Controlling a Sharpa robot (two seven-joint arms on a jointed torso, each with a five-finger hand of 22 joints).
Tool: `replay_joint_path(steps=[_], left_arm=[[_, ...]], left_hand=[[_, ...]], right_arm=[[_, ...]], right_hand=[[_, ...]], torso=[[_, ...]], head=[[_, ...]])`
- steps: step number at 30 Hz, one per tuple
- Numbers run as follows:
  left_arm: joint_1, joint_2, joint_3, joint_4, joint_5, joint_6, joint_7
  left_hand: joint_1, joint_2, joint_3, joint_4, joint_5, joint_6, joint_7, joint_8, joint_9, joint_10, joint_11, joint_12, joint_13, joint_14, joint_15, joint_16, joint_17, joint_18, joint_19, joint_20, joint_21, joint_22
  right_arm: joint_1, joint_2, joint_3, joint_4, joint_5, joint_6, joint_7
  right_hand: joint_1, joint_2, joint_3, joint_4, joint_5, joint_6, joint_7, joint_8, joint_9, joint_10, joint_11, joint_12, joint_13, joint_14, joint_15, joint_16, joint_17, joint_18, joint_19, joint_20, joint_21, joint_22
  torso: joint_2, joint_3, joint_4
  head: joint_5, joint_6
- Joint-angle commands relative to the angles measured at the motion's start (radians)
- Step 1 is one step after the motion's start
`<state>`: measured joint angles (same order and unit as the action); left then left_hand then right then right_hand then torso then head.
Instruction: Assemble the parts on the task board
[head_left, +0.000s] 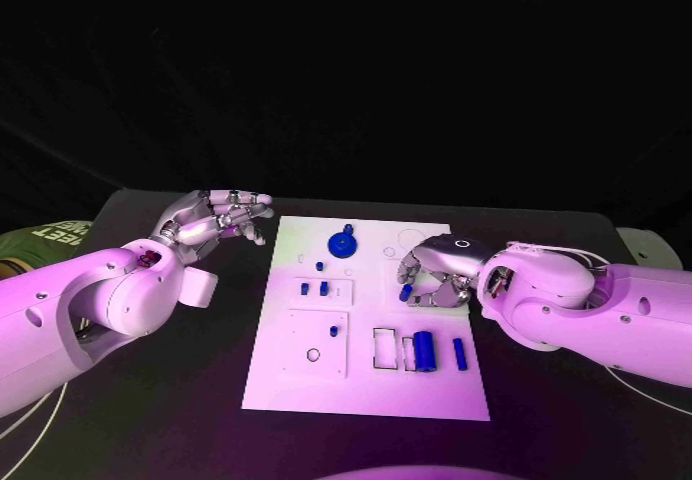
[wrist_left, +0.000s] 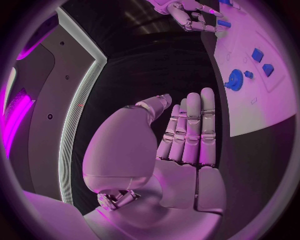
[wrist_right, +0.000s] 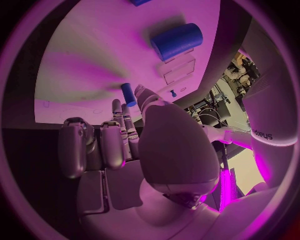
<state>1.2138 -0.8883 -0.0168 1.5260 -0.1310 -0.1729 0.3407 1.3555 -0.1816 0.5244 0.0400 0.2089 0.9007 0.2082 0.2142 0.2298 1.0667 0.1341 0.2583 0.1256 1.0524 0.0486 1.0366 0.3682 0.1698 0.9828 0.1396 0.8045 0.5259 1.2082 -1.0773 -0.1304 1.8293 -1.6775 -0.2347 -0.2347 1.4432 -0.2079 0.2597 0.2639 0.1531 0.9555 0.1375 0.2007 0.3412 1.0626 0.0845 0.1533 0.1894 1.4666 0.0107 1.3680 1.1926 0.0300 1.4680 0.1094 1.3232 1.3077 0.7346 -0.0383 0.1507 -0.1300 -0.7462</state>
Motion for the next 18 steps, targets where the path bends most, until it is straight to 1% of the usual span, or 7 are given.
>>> replay_joint_path(steps=[1,6,8,15,18], left_arm=[[0.000,0.001,0.000,0.003,0.004,0.015,0.008],[0.000,0.001,0.000,0.003,0.004,0.014,0.008],[0.000,0.000,0.000,0.003,0.004,0.014,0.008],[0.000,0.000,0.000,0.003,0.004,0.014,0.006],[0.000,0.000,0.000,0.003,0.004,0.014,0.005]], left_hand=[[-0.003,0.009,-0.008,0.003,0.001,-0.004,0.004,-0.006,-0.001,-0.005,0.002,-0.002,-0.001,-0.002,0.007,-0.005,-0.001,0.013,0.006,0.004,-0.005,-0.001],[-0.004,0.010,-0.008,0.004,0.001,-0.004,0.004,-0.006,-0.001,-0.005,0.002,-0.002,-0.001,-0.002,0.007,-0.004,-0.001,0.013,0.006,0.004,-0.006,-0.001],[-0.005,0.011,-0.008,0.005,0.002,-0.004,0.004,-0.006,-0.001,-0.005,0.001,-0.001,-0.001,-0.002,0.007,-0.004,-0.001,0.013,0.006,0.005,-0.006,-0.002],[-0.005,0.013,-0.008,0.007,0.002,-0.004,0.004,-0.006,-0.001,-0.005,0.001,-0.001,-0.001,-0.002,0.008,-0.004,-0.001,0.013,0.006,0.005,-0.006,-0.002],[-0.005,0.013,-0.008,0.007,0.002,-0.004,0.004,-0.006,-0.001,-0.005,0.001,-0.001,-0.001,-0.002,0.008,-0.004,-0.001,0.013,0.006,0.005,-0.006,-0.002]], right_arm=[[-0.004,0.005,0.000,-0.004,-0.017,0.019,0.003],[-0.008,0.012,-0.001,-0.008,-0.012,0.007,0.006],[-0.010,0.016,-0.001,-0.009,-0.009,0.000,0.008],[-0.015,0.021,-0.001,-0.013,-0.006,-0.011,0.004],[-0.016,0.022,-0.001,-0.015,-0.008,-0.017,-0.002]], right_hand=[[0.017,0.008,0.018,0.011,0.006,0.014,0.000,-0.001,0.002,0.021,-0.002,0.012,-0.001,0.027,-0.010,0.000,0.001,0.015,0.038,-0.008,0.017,0.198],[0.030,0.025,0.058,0.021,0.004,0.045,-0.003,0.010,0.007,0.065,-0.008,0.025,-0.004,0.031,-0.015,0.005,0.007,0.009,0.047,-0.013,0.046,0.207],[0.030,0.026,0.070,0.022,0.004,0.054,-0.005,0.012,0.009,0.079,-0.011,0.027,-0.006,0.032,-0.017,0.007,0.010,0.008,0.050,-0.014,0.054,0.210],[0.029,0.028,0.092,0.022,0.003,0.068,-0.009,0.017,0.012,0.101,-0.016,0.026,-0.009,0.034,-0.021,0.011,0.014,0.005,0.053,-0.018,0.065,0.214],[0.029,0.036,0.111,0.020,0.006,0.083,-0.013,0.024,0.017,0.114,-0.019,0.024,-0.012,0.034,-0.024,0.013,0.015,0.005,0.055,-0.021,0.069,0.215]], torso=[[-0.001,0.0003,-0.0006],[-0.001,0.0016,-0.0002],[-0.001,0.0015,-0.0013],[-0.001,0.0009,-0.0006],[-0.001,0.0003,-0.0004]], head=[[0.000,-0.001],[0.000,-0.002],[0.001,-0.004],[0.000,-0.005],[-0.001,-0.007]])
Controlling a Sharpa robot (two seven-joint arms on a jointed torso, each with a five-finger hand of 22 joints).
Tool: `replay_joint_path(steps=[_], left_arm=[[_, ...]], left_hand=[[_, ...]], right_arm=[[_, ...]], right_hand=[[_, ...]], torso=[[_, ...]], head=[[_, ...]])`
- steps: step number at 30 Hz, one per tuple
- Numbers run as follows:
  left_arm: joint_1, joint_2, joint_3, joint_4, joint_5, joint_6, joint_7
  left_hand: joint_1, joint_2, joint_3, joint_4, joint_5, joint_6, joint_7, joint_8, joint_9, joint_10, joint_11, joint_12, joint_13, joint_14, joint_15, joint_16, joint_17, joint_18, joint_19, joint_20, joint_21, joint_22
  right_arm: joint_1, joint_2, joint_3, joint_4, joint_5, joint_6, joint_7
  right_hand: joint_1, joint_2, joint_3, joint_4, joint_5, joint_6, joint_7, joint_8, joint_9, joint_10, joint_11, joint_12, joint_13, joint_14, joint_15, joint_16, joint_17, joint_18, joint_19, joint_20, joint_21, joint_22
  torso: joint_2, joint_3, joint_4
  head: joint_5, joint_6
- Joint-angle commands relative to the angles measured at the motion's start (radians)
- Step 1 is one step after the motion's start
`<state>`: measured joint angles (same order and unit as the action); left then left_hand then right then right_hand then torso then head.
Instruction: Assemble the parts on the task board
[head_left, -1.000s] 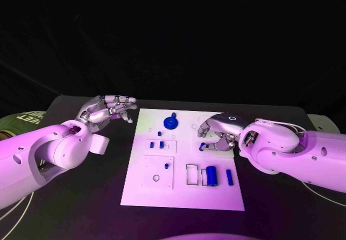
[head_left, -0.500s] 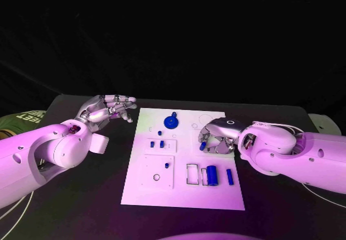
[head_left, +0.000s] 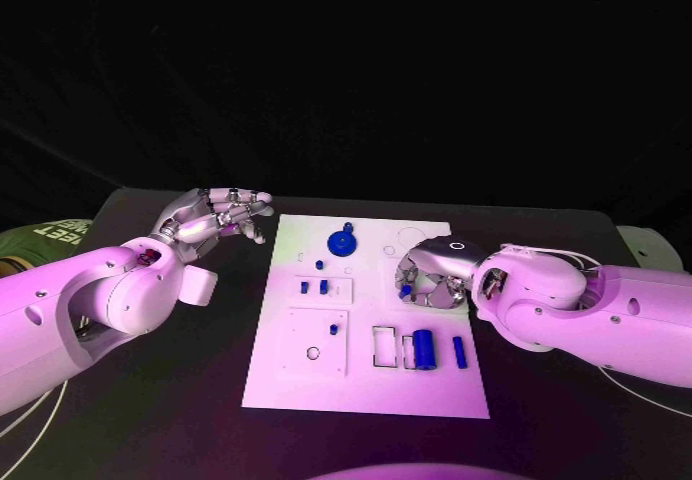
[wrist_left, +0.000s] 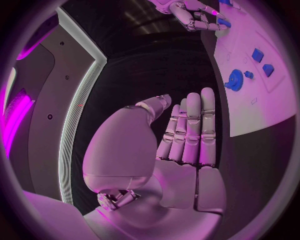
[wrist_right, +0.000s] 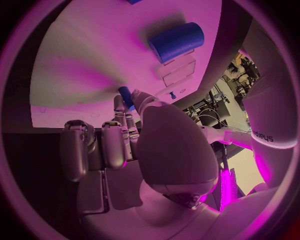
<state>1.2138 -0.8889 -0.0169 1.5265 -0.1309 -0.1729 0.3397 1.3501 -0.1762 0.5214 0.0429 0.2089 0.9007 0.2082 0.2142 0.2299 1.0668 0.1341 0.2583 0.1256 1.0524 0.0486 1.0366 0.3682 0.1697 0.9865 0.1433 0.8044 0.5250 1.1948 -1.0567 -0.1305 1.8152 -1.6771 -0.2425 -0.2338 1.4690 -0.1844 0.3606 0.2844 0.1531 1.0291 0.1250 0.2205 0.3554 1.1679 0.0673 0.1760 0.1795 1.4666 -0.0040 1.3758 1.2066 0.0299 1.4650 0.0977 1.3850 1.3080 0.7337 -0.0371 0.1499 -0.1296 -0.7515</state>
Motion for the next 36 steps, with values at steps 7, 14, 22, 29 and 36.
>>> replay_joint_path(steps=[7,14,22,29,36], left_arm=[[0.001,0.000,0.001,0.002,0.004,0.015,0.004],[0.001,0.001,0.001,-0.001,0.004,0.015,0.002],[0.000,0.008,-0.001,-0.011,0.005,0.016,0.003],[0.000,0.015,-0.004,-0.019,0.006,0.020,0.004],[0.000,0.023,-0.004,-0.025,0.008,0.023,0.005]], left_hand=[[0.000,0.008,-0.005,0.004,0.002,-0.004,0.004,-0.006,-0.001,-0.005,0.001,-0.001,-0.001,-0.002,0.008,-0.004,-0.001,0.014,0.002,0.001,-0.006,-0.001],[0.000,0.008,-0.005,0.004,0.002,-0.004,0.004,-0.006,-0.001,-0.005,0.001,-0.001,-0.001,-0.002,0.008,-0.004,-0.001,0.014,0.002,0.001,-0.006,-0.001],[0.000,0.008,-0.005,0.004,0.002,-0.004,0.004,-0.006,-0.001,-0.005,0.001,-0.001,-0.001,-0.002,0.008,-0.004,-0.001,0.014,0.002,0.001,-0.006,-0.001],[0.000,0.010,-0.005,0.005,0.002,-0.004,0.003,-0.005,-0.001,-0.005,0.001,0.000,-0.001,-0.002,0.007,-0.004,-0.001,0.014,0.002,0.001,-0.008,-0.002],[0.000,0.010,-0.005,0.005,0.002,-0.004,0.003,-0.005,-0.001,-0.005,0.001,0.000,-0.001,-0.002,0.007,-0.004,-0.001,0.014,0.002,0.001,-0.008,-0.002]], right_arm=[[-0.004,-0.006,-0.001,0.012,-0.012,-0.088,-0.015],[-0.001,-0.044,0.001,0.063,0.022,-0.166,-0.004],[0.007,-0.052,0.003,0.143,0.058,-0.218,0.015],[0.000,0.021,0.001,0.154,0.086,-0.238,0.035],[-0.029,0.123,-0.003,0.140,0.091,-0.225,0.049]], right_hand=[[0.018,0.029,0.081,-0.016,-0.047,0.032,-0.011,0.027,0.021,0.040,-0.013,-0.006,-0.007,0.034,-0.019,0.006,-0.001,0.003,0.060,-0.017,0.014,0.218],[0.024,0.018,0.118,-0.039,-0.029,0.037,-0.012,0.041,0.035,0.051,-0.015,-0.011,-0.009,0.034,-0.021,0.007,0.000,0.003,0.059,-0.020,0.013,0.218],[0.023,0.010,0.136,-0.057,-0.025,0.040,-0.011,0.051,0.046,0.062,-0.016,-0.013,-0.008,0.036,-0.022,0.011,0.005,0.001,0.063,-0.021,0.026,0.222],[0.022,0.007,0.140,-0.062,-0.023,0.039,-0.010,0.052,0.048,0.062,-0.016,-0.015,-0.009,0.036,-0.022,0.011,0.004,0.001,0.063,-0.021,0.026,0.222],[0.019,0.006,0.144,-0.064,-0.022,0.036,-0.008,0.052,0.049,0.062,-0.014,-0.017,-0.009,0.035,-0.021,0.008,-0.001,0.002,0.061,-0.021,0.018,0.220]], torso=[[-0.001,-0.0011,0.0014],[-0.003,-0.0014,-0.0006],[-0.005,-0.0007,-0.0007],[-0.006,-0.0006,-0.0017],[-0.002,-0.0012,0.0030]], head=[[-0.001,-0.002],[-0.001,-0.001],[0.003,0.003],[0.016,0.002],[0.029,0.007]])
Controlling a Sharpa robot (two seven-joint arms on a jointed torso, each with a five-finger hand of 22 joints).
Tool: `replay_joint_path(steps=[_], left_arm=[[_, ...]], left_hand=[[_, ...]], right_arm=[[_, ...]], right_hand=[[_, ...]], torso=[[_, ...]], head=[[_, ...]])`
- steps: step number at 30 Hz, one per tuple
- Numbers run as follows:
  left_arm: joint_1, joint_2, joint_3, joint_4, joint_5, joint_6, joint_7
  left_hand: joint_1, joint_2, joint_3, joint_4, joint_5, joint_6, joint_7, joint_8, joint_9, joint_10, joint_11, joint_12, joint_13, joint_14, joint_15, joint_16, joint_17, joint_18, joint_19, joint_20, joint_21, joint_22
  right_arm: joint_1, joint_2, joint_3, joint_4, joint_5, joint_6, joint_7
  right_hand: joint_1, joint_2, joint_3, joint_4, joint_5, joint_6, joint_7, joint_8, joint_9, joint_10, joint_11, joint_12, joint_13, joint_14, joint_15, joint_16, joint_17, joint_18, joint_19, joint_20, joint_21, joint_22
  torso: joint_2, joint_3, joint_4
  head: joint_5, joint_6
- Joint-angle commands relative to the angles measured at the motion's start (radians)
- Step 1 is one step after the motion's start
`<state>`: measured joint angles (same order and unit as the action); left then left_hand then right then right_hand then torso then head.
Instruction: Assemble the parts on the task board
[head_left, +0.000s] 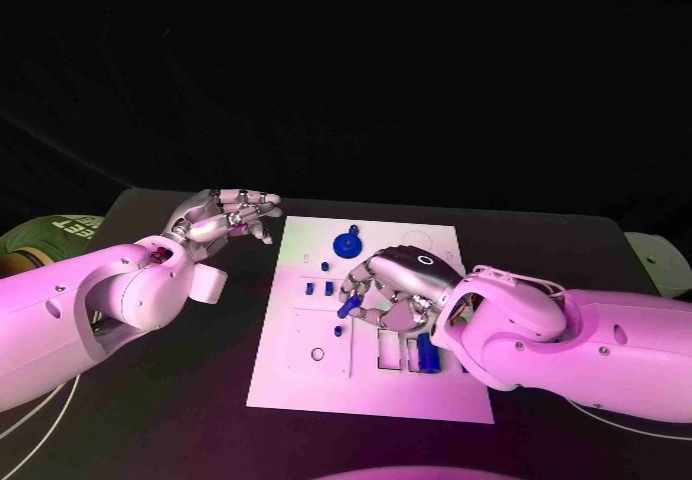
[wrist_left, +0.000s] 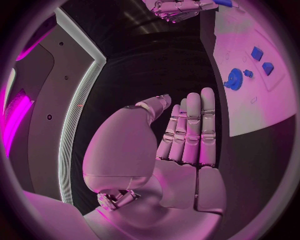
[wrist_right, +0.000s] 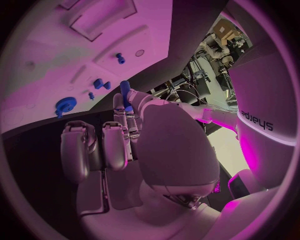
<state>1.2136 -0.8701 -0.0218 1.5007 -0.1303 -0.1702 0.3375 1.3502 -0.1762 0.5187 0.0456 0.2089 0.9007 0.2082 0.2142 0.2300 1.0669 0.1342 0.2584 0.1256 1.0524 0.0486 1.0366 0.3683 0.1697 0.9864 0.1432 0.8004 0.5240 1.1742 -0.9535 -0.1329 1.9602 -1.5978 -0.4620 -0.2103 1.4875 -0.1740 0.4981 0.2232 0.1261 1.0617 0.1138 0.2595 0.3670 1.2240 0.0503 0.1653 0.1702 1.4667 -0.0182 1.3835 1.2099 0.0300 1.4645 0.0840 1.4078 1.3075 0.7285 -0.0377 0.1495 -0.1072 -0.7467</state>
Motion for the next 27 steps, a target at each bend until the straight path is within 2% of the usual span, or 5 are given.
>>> replay_joint_path(steps=[1,7,15,20,27], left_arm=[[0.000,0.005,0.000,0.000,0.008,0.021,0.007],[0.000,0.006,0.000,0.001,0.008,0.022,0.005],[0.000,0.009,0.000,0.002,0.008,0.024,0.005],[0.000,0.009,0.000,0.002,0.008,0.024,0.004],[0.001,0.009,0.000,0.002,0.008,0.024,0.004]], left_hand=[[0.000,0.010,-0.002,0.002,0.002,-0.004,0.003,-0.005,-0.001,-0.005,0.001,0.000,-0.001,-0.001,0.007,-0.004,-0.002,0.014,0.003,0.001,-0.003,-0.001],[0.001,0.011,-0.002,0.002,0.002,-0.004,0.003,-0.005,-0.001,-0.006,0.001,0.001,-0.001,-0.002,0.007,-0.004,-0.002,0.014,0.003,0.001,-0.004,-0.001],[0.001,0.011,-0.002,0.002,0.002,-0.004,0.003,-0.005,-0.001,-0.006,0.001,0.001,-0.001,-0.002,0.007,-0.004,-0.002,0.014,0.003,0.001,-0.004,-0.001],[0.001,0.011,-0.002,0.002,0.002,-0.004,0.003,-0.005,-0.001,-0.006,0.001,0.001,-0.001,-0.002,0.007,-0.004,-0.002,0.014,0.003,0.001,-0.004,-0.001],[0.000,0.010,-0.003,0.002,0.002,-0.004,0.003,-0.005,-0.001,-0.006,0.001,0.001,-0.001,-0.002,0.007,-0.004,-0.002,0.014,0.003,0.001,-0.005,-0.002]], right_arm=[[-0.013,0.029,-0.001,-0.009,0.011,-0.002,0.026],[-0.038,0.082,-0.004,-0.034,-0.008,0.012,0.035],[-0.073,0.153,-0.007,-0.077,-0.058,0.072,0.031],[-0.081,0.166,-0.007,-0.094,-0.097,0.105,0.014],[-0.083,0.176,-0.008,-0.100,-0.118,0.134,0.004]], right_hand=[[0.000,-0.004,0.007,-0.003,0.005,0.004,0.003,0.013,0.038,0.006,0.003,-0.006,0.000,0.035,-0.007,0.001,-0.004,0.002,0.062,-0.008,-0.004,0.220],[-0.002,-0.004,0.010,-0.005,0.005,0.001,0.004,0.013,0.039,0.004,0.003,-0.008,0.000,0.035,-0.006,0.001,-0.003,0.002,0.062,-0.008,-0.005,0.220],[-0.006,-0.007,0.011,-0.007,0.004,-0.001,0.005,0.013,0.040,0.004,0.005,-0.010,0.000,0.035,-0.005,0.002,-0.002,0.002,0.062,-0.007,-0.004,0.220],[-0.006,-0.007,0.012,-0.007,0.003,-0.002,0.005,0.013,0.040,0.004,0.005,-0.010,0.000,0.035,-0.005,0.003,0.000,0.002,0.063,-0.007,-0.001,0.221],[-0.009,-0.009,0.012,-0.009,0.001,-0.002,0.006,0.014,0.042,0.004,0.005,-0.010,0.000,0.036,-0.005,0.005,0.003,0.001,0.064,-0.007,0.004,0.222]], torso=[[0.004,-0.0008,0.0028],[0.003,-0.0020,-0.0028],[0.003,-0.0010,0.0000],[0.002,-0.0019,-0.0036],[0.002,-0.0008,-0.0024]], head=[[0.010,0.000],[0.021,-0.005],[0.028,-0.011],[0.029,-0.013],[0.030,-0.017]])
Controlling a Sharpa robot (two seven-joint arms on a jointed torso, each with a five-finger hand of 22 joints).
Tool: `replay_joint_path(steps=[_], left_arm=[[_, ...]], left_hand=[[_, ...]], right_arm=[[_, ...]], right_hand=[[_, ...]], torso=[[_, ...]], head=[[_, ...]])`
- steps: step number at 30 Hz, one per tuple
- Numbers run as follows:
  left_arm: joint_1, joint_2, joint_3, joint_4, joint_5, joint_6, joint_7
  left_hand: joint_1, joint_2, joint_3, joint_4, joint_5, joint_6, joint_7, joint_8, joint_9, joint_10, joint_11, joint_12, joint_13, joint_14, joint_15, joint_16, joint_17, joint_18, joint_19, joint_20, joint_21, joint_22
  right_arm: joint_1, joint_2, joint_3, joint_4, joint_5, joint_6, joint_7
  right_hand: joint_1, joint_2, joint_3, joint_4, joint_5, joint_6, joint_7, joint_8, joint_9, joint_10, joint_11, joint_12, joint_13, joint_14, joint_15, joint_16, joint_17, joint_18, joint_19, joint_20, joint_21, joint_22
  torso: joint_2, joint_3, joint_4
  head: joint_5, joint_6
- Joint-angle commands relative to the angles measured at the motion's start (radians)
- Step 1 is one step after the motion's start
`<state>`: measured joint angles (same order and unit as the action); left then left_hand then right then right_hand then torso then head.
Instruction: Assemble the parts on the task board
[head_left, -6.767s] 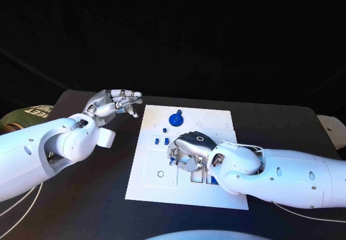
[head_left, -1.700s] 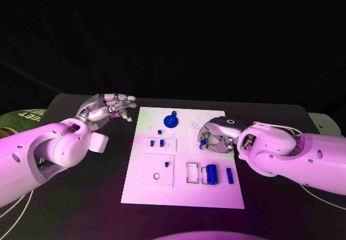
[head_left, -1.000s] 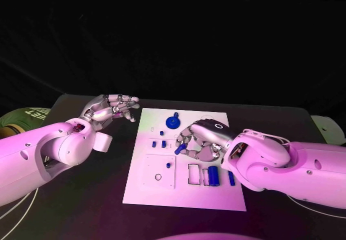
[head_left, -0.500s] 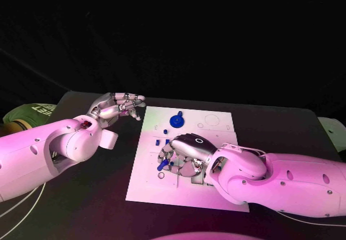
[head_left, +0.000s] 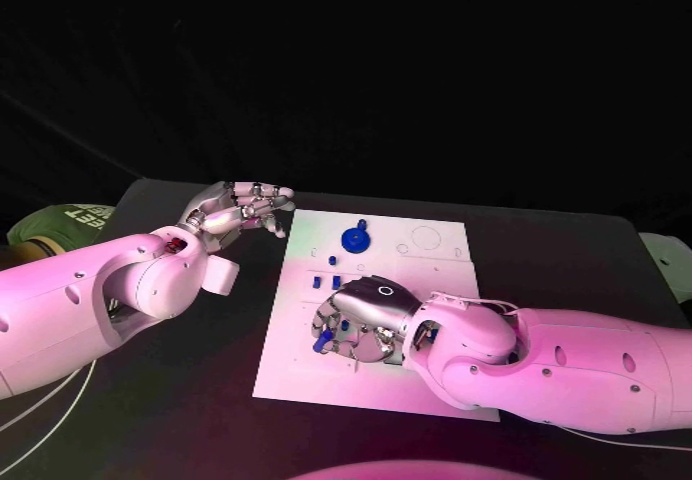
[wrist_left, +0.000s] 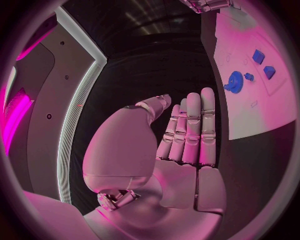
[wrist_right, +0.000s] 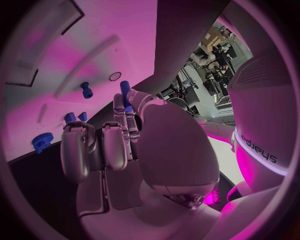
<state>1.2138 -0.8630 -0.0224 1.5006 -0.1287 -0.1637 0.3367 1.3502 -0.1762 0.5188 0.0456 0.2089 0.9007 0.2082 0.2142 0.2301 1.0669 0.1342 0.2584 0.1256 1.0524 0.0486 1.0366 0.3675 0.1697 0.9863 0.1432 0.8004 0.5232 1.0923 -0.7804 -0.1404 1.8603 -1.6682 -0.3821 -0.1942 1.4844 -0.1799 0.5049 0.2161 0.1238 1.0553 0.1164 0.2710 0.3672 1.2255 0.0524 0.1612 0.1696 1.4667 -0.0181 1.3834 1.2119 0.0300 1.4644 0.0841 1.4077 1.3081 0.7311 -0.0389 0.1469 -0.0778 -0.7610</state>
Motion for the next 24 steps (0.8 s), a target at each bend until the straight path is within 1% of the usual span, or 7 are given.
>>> replay_joint_path(steps=[1,5,8,11,15,19,24], left_arm=[[0.000,0.002,0.001,0.002,0.007,0.017,0.005],[0.000,0.001,0.001,0.002,0.007,0.017,0.004],[0.000,0.001,0.001,0.003,0.007,0.016,0.004],[0.000,0.000,0.001,0.003,0.007,0.017,0.004],[0.000,0.000,0.001,0.003,0.007,0.017,0.004],[0.000,0.001,0.001,0.003,0.007,0.018,0.004],[0.000,0.001,0.001,0.003,0.007,0.018,0.003]], left_hand=[[0.000,0.010,-0.003,0.002,0.002,-0.004,0.003,-0.005,-0.001,-0.006,0.001,0.001,-0.001,-0.002,0.007,-0.004,-0.001,0.014,0.003,0.001,-0.005,-0.001],[0.000,0.010,-0.003,0.002,0.002,-0.004,0.003,-0.005,-0.001,-0.006,0.001,0.001,-0.001,-0.002,0.007,-0.004,-0.001,0.014,0.003,0.001,-0.005,-0.001],[0.000,0.010,-0.003,0.002,0.002,-0.004,0.003,-0.005,-0.001,-0.006,0.001,0.001,-0.001,-0.002,0.007,-0.004,-0.001,0.014,0.003,0.001,-0.005,-0.001],[0.000,0.011,-0.004,0.003,0.002,-0.004,0.003,-0.005,-0.001,-0.006,0.001,0.002,-0.001,-0.002,0.007,-0.004,-0.001,0.014,0.003,0.001,-0.005,-0.001],[0.000,0.011,-0.004,0.003,0.002,-0.004,0.003,-0.005,-0.001,-0.006,0.001,0.002,-0.001,-0.002,0.007,-0.004,-0.001,0.014,0.003,0.001,-0.005,-0.001],[0.000,0.011,-0.004,0.003,0.002,-0.004,0.003,-0.005,-0.001,-0.006,0.001,0.002,-0.001,-0.002,0.007,-0.004,-0.001,0.014,0.003,0.001,-0.005,-0.001],[-0.001,0.011,-0.005,0.004,0.002,-0.004,0.003,-0.005,-0.001,-0.007,0.001,0.002,-0.001,-0.002,0.007,-0.004,-0.001,0.014,0.003,0.002,-0.006,-0.002]], right_arm=[[-0.002,0.003,0.000,0.000,-0.051,0.058,-0.013],[-0.002,0.002,0.000,0.000,-0.073,0.066,-0.026],[-0.003,0.002,0.000,0.001,-0.100,0.063,-0.044],[-0.003,0.002,0.000,0.002,-0.128,0.056,-0.068],[-0.004,0.005,0.000,0.002,-0.143,0.063,-0.084],[-0.004,0.007,0.000,0.001,-0.150,0.069,-0.094],[-0.004,0.007,0.000,0.000,-0.159,0.075,-0.100]], right_hand=[[-0.006,-0.003,0.006,-0.002,0.003,0.004,0.003,0.002,0.041,0.003,0.003,-0.006,0.000,0.036,-0.005,0.005,0.001,0.001,0.064,-0.007,0.004,0.222],[-0.011,-0.004,0.007,-0.002,0.001,0.004,0.003,0.003,0.043,0.004,0.003,-0.007,0.001,0.037,-0.005,0.006,0.004,0.000,0.065,-0.007,0.007,0.223],[-0.013,-0.004,0.007,-0.002,-0.001,0.004,0.003,0.004,0.043,0.004,0.003,-0.007,0.001,0.037,-0.005,0.007,0.004,0.000,0.065,-0.006,0.008,0.223],[-0.015,-0.003,0.008,-0.002,-0.001,0.004,0.002,0.004,0.044,0.005,0.003,-0.007,0.001,0.037,-0.004,0.008,0.006,-0.001,0.066,-0.006,0.011,0.224],[-0.016,-0.003,0.009,-0.002,-0.002,0.004,0.002,0.004,0.045,0.006,0.003,-0.007,0.001,0.038,-0.005,0.009,0.007,-0.001,0.066,-0.006,0.013,0.224],[-0.017,-0.004,0.009,-0.002,-0.002,0.004,0.002,0.005,0.045,0.006,0.003,-0.007,0.001,0.038,-0.005,0.008,0.007,-0.002,0.067,-0.006,0.016,0.225],[-0.019,-0.003,0.010,-0.002,-0.003,0.004,0.002,0.005,0.045,0.006,0.002,-0.007,0.001,0.038,-0.005,0.009,0.008,-0.002,0.068,-0.006,0.019,0.226]], torso=[[0.000,0.0006,0.0004],[0.000,0.0002,0.0001],[-0.001,0.0000,-0.0006],[0.000,0.0004,0.0001],[0.000,0.0006,0.0000],[-0.001,-0.0002,-0.0001],[-0.001,0.0000,-0.0001]], head=[[0.000,-0.002],[0.000,-0.003],[0.000,-0.004],[-0.002,-0.003],[-0.003,-0.003],[-0.004,-0.003],[-0.005,-0.002]])
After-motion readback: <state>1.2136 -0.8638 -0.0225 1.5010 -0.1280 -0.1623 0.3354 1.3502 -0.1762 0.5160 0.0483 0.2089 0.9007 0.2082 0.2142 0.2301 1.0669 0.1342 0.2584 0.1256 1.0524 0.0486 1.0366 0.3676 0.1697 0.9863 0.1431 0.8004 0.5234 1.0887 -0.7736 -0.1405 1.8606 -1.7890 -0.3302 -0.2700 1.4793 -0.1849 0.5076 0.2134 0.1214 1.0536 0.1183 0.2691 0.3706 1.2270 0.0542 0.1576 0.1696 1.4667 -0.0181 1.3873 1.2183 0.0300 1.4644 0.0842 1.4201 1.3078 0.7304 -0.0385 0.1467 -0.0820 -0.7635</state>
